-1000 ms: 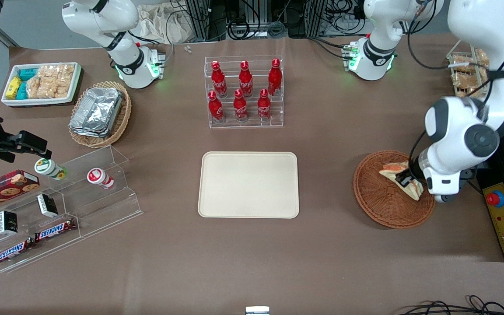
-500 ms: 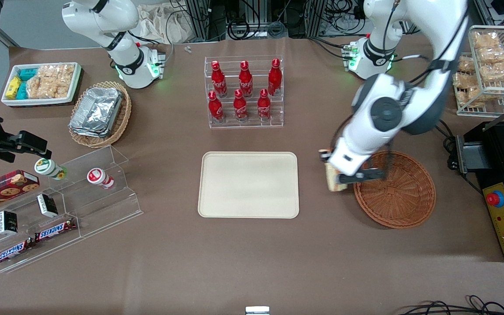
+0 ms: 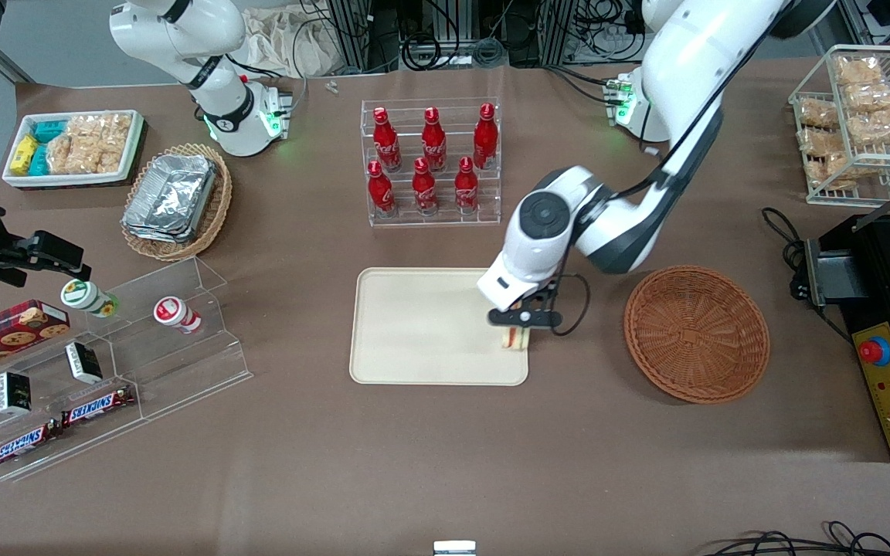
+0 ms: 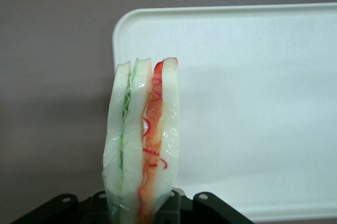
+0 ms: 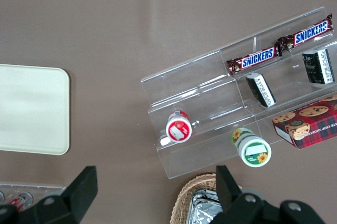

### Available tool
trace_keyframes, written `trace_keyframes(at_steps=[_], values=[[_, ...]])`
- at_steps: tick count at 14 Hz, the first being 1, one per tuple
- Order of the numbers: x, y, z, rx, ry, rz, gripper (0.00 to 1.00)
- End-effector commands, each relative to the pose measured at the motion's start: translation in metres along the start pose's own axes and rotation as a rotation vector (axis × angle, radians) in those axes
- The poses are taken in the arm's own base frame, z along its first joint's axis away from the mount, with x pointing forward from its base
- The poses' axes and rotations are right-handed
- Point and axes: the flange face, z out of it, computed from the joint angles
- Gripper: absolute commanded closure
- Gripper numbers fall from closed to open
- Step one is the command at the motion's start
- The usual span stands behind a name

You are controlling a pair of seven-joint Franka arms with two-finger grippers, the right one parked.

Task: Place sandwich from basket to tray
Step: 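Lower the sandwich onto the tray and open the left gripper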

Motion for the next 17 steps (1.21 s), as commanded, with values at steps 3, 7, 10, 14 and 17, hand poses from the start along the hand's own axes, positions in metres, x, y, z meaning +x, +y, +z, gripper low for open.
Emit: trace_keyframes(at_steps=[3, 7, 10, 14, 17], values=[[0.018, 0.008, 0.031, -0.021, 0.028, 0.014, 1.0], [0.021, 0.009, 0.025, -0.005, 0.058, 0.03, 0.0], [0.053, -0.004, -0.051, -0.001, 0.128, -0.074, 0.0], [0.097, -0.072, -0.181, -0.01, 0.139, -0.172, 0.0], [0.077, -0.131, -0.267, -0.02, 0.052, -0.151, 0.0]])
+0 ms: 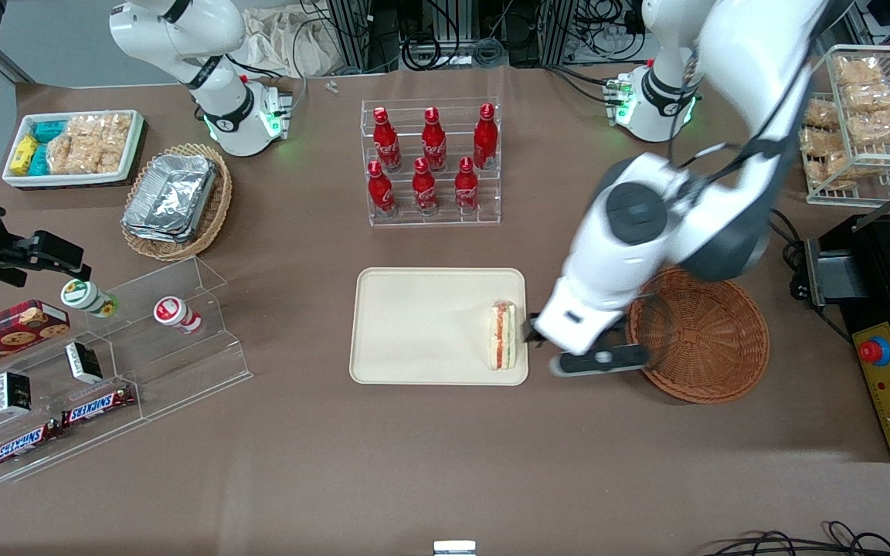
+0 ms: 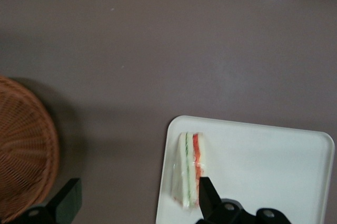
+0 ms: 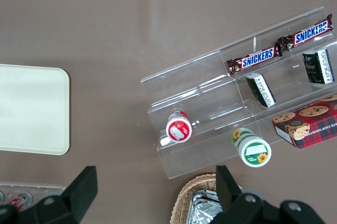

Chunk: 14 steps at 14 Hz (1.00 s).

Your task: Place sandwich from basket to tray

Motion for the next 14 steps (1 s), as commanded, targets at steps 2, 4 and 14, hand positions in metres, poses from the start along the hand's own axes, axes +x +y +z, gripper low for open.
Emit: trace_keyframes(at_steps=[2, 4, 14], values=[[-0.013, -0.078, -0.078, 0.068, -0.129, 0.053, 0.0], [-0.013, -0.131, -0.103, 0.087, -0.195, 0.096, 0.0], [-0.057, -0.251, -0.193, 0.056, -0.19, 0.041, 0.0]])
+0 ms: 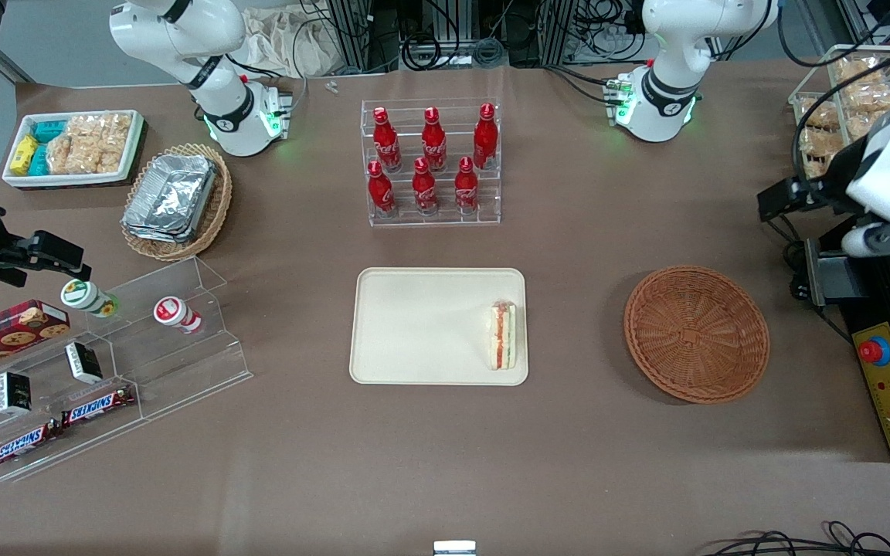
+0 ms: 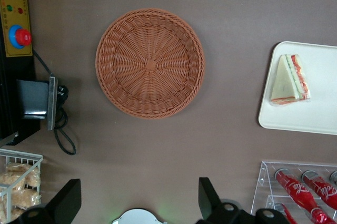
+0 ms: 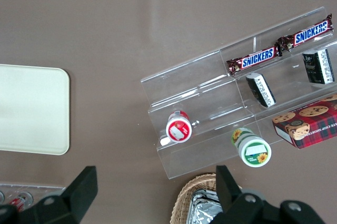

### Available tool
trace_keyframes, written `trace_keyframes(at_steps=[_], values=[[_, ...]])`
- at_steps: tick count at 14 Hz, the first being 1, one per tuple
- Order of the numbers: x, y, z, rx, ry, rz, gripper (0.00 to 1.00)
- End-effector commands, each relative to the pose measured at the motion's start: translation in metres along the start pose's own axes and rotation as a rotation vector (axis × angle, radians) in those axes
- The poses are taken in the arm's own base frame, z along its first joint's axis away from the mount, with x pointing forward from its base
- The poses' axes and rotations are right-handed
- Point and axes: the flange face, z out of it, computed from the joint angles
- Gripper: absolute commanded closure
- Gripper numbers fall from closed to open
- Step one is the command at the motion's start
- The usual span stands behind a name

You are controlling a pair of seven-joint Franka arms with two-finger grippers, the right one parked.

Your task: Place sandwich from basket to tray

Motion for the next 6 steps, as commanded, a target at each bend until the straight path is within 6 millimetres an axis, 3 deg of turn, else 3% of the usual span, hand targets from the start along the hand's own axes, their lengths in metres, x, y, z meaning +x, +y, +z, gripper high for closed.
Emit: trace_keyframes(at_steps=[1, 6], values=[[-0.021, -0.009, 0.002, -0.021, 0.016, 0.015, 0.0], [-0.007, -0.006, 0.017, 0.0, 0.0, 0.016, 0.0]])
